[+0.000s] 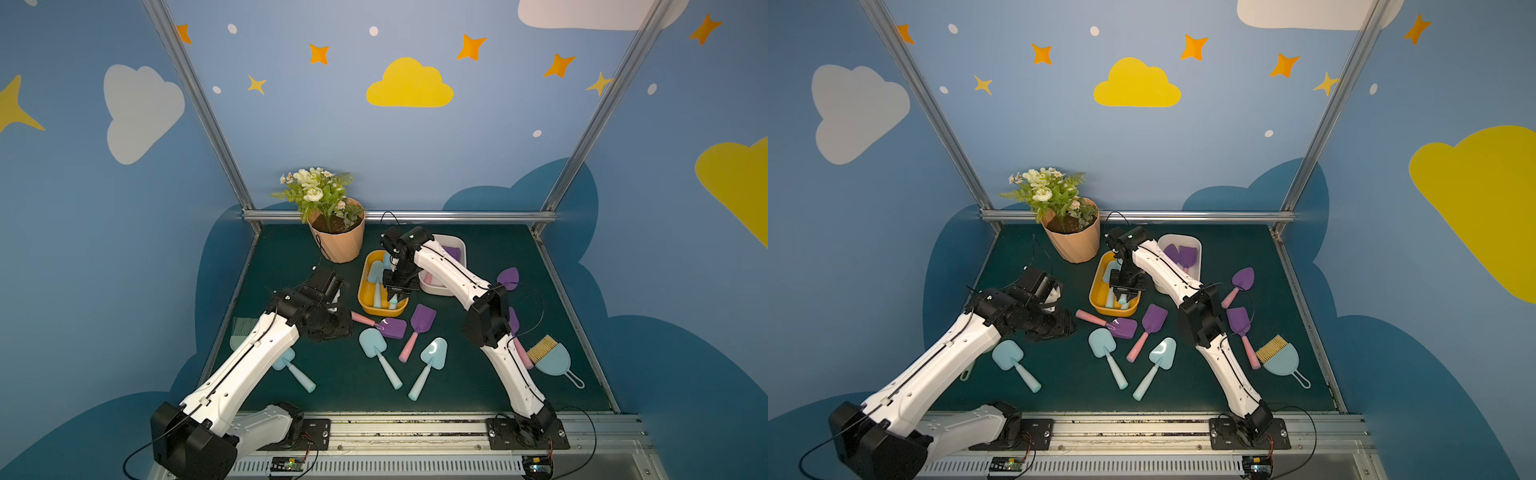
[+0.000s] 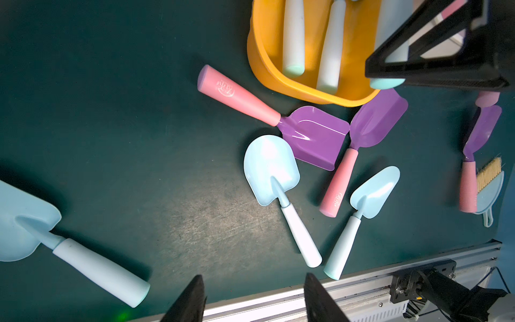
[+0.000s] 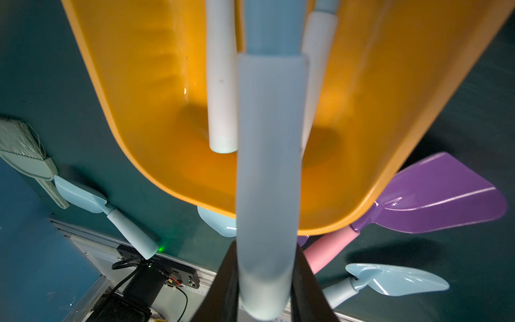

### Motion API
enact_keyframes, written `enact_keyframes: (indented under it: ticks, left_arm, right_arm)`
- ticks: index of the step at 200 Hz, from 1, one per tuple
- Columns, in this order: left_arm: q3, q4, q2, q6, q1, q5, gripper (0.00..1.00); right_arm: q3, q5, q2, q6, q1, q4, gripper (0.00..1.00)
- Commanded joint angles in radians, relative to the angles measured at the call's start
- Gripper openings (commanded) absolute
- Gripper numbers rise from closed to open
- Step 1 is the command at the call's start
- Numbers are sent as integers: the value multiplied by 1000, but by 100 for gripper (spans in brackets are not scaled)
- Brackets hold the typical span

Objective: Sort the small shovels by color and place them into the storage box
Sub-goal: Place the shovel in the storage box.

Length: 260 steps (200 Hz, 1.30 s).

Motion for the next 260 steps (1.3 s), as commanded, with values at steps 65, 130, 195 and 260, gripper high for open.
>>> enact_keyframes:
  ticks: [65,130,195,260]
  left_arm:
    - [-31,-3,-24,7,8,12,49]
    - [-45,8,-21,8,12,15,49]
    - [-53,16,-12,13,17,19,49]
    - [-66,17,-14,16,23,22,49]
  right_arm:
    - [74,-48,82,56,-17,55,0]
    - [74,-51,119,55,-24,63,0]
    - [78,-50,146,48,-40,76,0]
    - [131,-64,189,51,-34,90,0]
